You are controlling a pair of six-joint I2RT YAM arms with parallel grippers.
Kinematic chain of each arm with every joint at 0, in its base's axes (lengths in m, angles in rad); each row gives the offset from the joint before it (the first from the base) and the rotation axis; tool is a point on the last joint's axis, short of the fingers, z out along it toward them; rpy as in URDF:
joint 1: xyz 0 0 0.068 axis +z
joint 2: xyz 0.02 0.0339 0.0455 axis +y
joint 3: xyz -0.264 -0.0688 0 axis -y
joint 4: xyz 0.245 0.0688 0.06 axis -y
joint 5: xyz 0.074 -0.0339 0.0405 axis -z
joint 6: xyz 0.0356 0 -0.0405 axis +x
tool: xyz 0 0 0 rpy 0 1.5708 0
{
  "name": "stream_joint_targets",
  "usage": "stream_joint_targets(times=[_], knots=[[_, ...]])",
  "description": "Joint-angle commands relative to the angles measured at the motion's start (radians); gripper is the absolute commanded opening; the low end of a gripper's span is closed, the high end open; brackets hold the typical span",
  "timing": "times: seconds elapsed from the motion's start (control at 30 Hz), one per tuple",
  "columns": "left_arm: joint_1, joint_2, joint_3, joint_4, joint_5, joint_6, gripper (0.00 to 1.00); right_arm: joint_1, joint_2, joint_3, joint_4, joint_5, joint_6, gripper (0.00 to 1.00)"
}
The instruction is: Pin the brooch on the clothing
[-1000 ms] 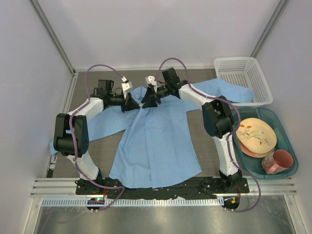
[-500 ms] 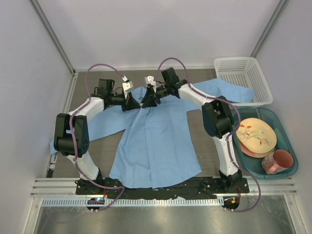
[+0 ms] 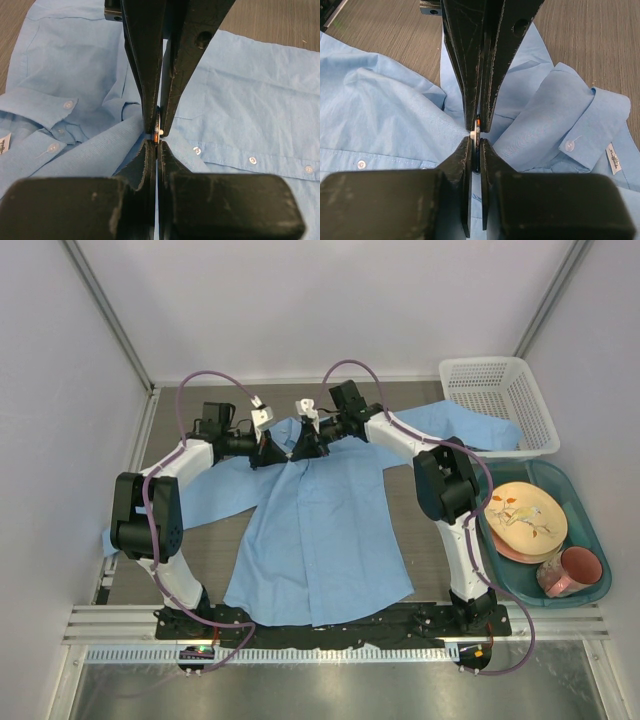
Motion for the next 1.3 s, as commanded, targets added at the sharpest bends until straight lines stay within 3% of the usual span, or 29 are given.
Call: stream_joint_targets(times=[0.0,0.2,0.3,0.43,0.6,0.73,0.93,1.1,1.17,1.27], knots=[[-0.009,-0.023,0.03,0.002,0.071,0.009,0.0,-0.01,0.02,0.048,0.012,0.083,-0.023,0.09],[-0.004,-0.031,0.023,-0.001,0.068,0.01,0.0,-0.025,0.034,0.062,0.045,0.126,0.042,0.07],[0.003,-0.036,0.013,0.004,0.065,-0.001,0.0,-0.036,0.026,0.042,0.077,0.123,0.05,0.11],[0.009,-0.043,0.003,0.005,0.06,-0.004,0.0,-0.048,-0.002,-0.029,0.253,0.135,0.138,0.11],[0.011,-0.054,-0.008,0.012,0.054,-0.007,0.0,-0.053,-0.002,-0.069,0.388,0.187,0.226,0.01],[0.011,-0.053,-0.011,0.013,0.051,-0.01,0.0,-0.054,0.003,-0.069,0.417,0.194,0.241,0.01],[0.022,-0.042,-0.014,0.032,0.046,-0.033,0.0,-0.069,-0.029,-0.138,0.502,0.177,0.254,0.16],[0.023,-0.037,-0.013,0.033,0.046,-0.036,0.0,-0.074,-0.035,-0.147,0.514,0.195,0.264,0.2],[0.025,-0.039,-0.011,0.033,0.048,-0.039,0.0,-0.073,-0.037,-0.153,0.528,0.21,0.266,0.19],[0.023,-0.037,-0.013,0.035,0.045,-0.042,0.0,-0.073,-0.034,-0.155,0.543,0.22,0.278,0.1]])
